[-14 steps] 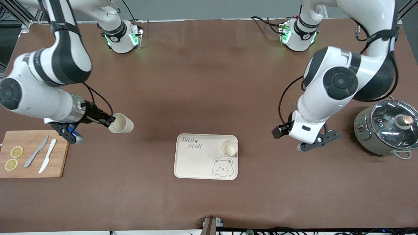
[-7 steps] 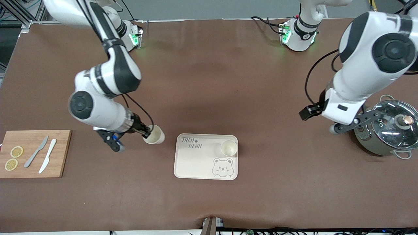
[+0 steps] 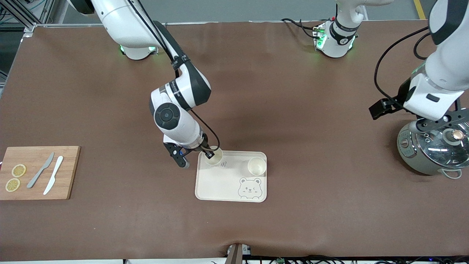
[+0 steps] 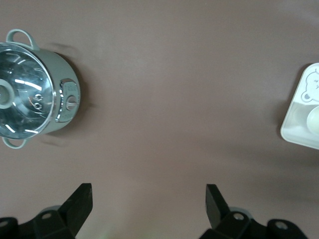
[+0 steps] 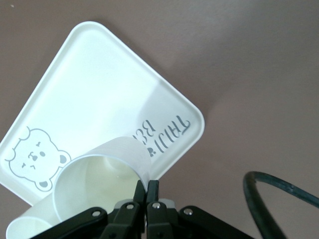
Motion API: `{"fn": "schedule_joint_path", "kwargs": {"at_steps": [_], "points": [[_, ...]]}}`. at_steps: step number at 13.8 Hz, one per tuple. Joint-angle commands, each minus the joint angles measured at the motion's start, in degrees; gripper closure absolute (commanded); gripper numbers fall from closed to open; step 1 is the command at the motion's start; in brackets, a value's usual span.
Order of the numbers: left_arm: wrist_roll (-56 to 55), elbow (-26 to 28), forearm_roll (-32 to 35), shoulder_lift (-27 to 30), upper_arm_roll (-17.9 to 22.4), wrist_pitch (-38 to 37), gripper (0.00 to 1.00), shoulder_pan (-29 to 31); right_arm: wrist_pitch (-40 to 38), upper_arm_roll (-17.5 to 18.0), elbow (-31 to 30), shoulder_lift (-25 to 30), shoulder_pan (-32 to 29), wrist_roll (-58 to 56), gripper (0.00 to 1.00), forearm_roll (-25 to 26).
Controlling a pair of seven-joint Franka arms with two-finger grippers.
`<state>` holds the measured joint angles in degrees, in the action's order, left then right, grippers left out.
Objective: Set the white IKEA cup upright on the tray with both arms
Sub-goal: 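Carry the cup onto the tray with the right gripper while the left retracts, then lower the cup upright on the tray and open the right gripper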
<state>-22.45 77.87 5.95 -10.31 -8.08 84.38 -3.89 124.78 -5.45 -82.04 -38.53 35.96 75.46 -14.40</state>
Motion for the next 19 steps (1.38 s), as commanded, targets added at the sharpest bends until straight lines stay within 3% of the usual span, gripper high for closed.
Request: {"fn": "schedule_joint_path", "kwargs": {"at_steps": [1, 12, 13, 14, 15, 16, 17, 19], "points": [[1.70, 1.58, 0.55, 2.57, -0.27, -1.93, 0.00, 0.46, -0.42, -0.62, 2.24, -1.37, -0.36, 0.13, 1.00, -0.28], [4.77, 3.67, 0.20, 6.25, -0.54, -0.18, 0.00, 2.57, 1.69, -0.79, 0.84, -4.71, -0.54, 0.04, 1.00, 2.44], [7.22, 7.69, -0.32, 8.87, 0.07, 3.04, 0.00, 2.66, 1.69, -0.79, 0.75, -4.80, -0.45, 0.13, 0.82, 4.19], [10.11, 13.21, -0.85, 12.29, 1.99, 7.08, 0.00, 2.40, 1.69, -0.79, 0.75, -4.80, -0.45, 0.22, 0.53, 5.77], [11.10, 17.36, -1.64, 15.02, 3.49, 9.47, 0.00, 2.05, 1.60, -0.70, 0.66, -4.80, -0.45, 0.22, 0.29, 6.83], [11.28, 18.62, -2.69, 16.18, 3.68, 9.66, 0.00, 1.96, 1.43, -0.79, 0.74, -4.71, -0.28, 0.22, 0.05, 6.93], [11.28, 18.89, -2.79, 16.89, 3.77, 9.49, 0.00, 1.87, 0.99, -0.79, 0.92, -4.54, -0.19, 0.39, 0.00, 6.93], [11.46, 18.98, -2.79, 17.43, 3.77, 8.44, 0.00, 1.87, 0.72, -0.88, 1.45, -3.49, -0.19, 0.57, 0.00, 6.93]]}}
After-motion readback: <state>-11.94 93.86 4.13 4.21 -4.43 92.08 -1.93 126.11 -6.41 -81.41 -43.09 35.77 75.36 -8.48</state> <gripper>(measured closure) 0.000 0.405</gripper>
